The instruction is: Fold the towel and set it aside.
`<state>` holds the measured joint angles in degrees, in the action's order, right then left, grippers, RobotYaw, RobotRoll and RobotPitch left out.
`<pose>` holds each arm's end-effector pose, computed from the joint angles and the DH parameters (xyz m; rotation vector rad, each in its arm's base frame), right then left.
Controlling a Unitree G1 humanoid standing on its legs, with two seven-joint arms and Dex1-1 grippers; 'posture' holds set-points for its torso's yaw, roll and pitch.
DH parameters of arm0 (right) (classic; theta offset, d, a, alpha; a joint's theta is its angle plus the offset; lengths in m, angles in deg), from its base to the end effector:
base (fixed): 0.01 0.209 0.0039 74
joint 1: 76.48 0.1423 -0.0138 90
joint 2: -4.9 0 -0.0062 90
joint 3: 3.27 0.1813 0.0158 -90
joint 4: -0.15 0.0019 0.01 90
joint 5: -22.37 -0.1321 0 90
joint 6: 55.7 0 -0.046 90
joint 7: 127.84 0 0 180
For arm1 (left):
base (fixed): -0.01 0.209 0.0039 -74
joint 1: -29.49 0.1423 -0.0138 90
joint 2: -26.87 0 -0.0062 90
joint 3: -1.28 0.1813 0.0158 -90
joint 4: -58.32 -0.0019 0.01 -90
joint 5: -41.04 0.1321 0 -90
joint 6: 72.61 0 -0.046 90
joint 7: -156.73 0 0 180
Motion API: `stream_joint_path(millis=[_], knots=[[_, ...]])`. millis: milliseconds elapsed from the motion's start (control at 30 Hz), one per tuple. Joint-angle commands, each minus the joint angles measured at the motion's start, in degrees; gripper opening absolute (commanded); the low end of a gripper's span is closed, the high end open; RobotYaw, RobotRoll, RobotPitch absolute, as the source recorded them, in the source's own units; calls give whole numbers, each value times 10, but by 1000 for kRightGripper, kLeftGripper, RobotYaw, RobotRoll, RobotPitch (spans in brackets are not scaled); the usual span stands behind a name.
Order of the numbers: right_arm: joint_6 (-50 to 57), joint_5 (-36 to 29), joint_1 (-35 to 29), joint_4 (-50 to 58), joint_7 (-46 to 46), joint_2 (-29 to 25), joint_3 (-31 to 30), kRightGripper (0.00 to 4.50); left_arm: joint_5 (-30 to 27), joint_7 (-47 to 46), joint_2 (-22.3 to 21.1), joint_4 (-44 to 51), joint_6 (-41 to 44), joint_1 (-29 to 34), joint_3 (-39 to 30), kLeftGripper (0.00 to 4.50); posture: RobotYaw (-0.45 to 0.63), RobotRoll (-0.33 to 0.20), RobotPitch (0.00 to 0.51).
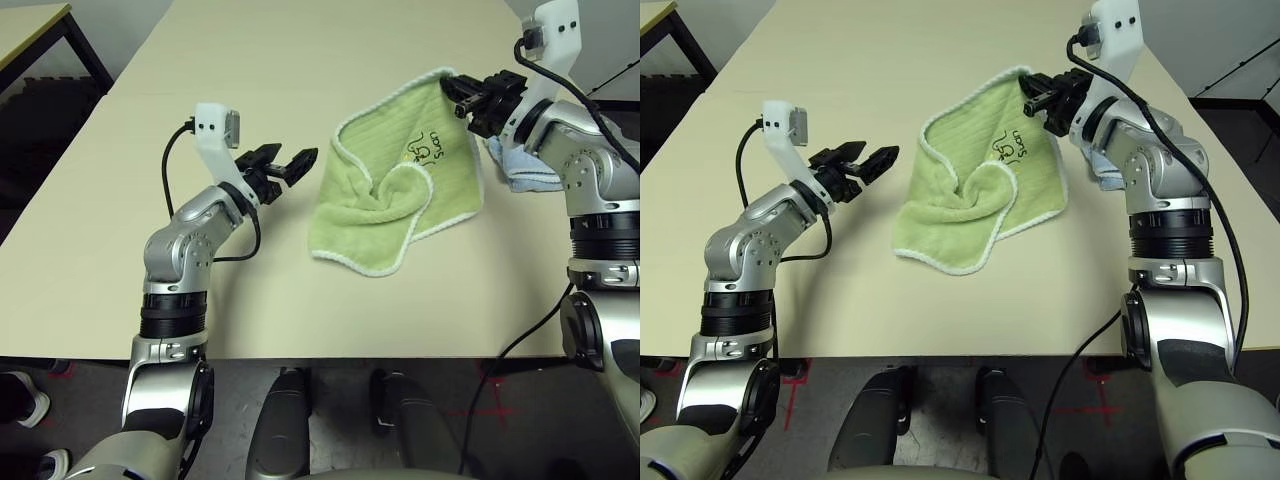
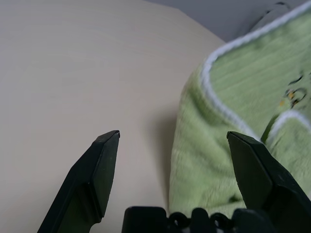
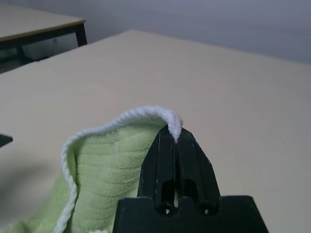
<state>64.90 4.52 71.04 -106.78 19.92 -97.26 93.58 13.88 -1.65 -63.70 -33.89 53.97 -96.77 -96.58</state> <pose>0.3193 -0.2096 0.2700 -0.1217 -0.1953 0.5342 0.2910 0.1814 0.1759 -0.1864 -0.0025 -0.5333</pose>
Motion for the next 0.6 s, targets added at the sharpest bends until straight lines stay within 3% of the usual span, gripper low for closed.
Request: stream_joint_path(millis=[33,200,433,600], knots=[[-37,17,11,-11,-5,-4,-7,36,31,-35,11,-13,-2,-13,12,4500,192,0,166],[-63,33,17,-18,-24,-3,-21,36,59,-62,28,-25,15,-45,35,4500,192,0,166],[-45,25,-14,36,-67,9,-51,36,25,-43,73,-104,53,-153,20,4500,184,0,175],[-25,18,-32,73,-81,12,-57,36,22,-28,83,-133,55,-187,24,4500,176,0,175]])
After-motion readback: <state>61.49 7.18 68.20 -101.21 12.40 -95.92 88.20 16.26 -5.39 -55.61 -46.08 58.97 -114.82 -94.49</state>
